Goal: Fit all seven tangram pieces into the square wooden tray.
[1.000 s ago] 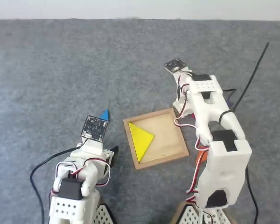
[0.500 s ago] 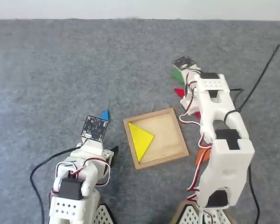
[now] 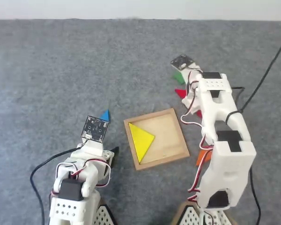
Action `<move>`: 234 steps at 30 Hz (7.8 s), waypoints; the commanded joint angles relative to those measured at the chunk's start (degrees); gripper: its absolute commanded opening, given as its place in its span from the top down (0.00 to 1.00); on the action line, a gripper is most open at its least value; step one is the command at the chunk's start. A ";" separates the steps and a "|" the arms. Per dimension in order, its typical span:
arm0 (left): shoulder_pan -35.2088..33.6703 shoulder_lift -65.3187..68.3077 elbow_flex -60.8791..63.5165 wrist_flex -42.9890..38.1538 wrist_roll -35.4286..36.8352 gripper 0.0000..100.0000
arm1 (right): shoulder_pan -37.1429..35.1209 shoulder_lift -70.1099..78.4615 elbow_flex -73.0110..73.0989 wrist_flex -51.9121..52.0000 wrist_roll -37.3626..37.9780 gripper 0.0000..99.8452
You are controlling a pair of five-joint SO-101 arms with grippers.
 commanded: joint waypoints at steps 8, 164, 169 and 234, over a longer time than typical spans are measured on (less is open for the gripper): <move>0.26 -0.44 -0.40 -0.26 -0.09 0.79 | -1.54 8.84 -11.52 -0.40 4.22 0.67; 0.26 -0.44 -0.40 -0.26 -0.09 0.79 | -13.14 3.21 -22.68 -0.13 -60.75 0.77; 0.26 -0.44 -0.40 -0.26 -0.09 0.79 | -16.40 12.79 -29.19 -0.13 -61.36 0.67; 0.26 -0.44 -0.40 -0.26 -0.09 0.79 | -1.45 -43.91 26.73 1.71 -54.07 0.88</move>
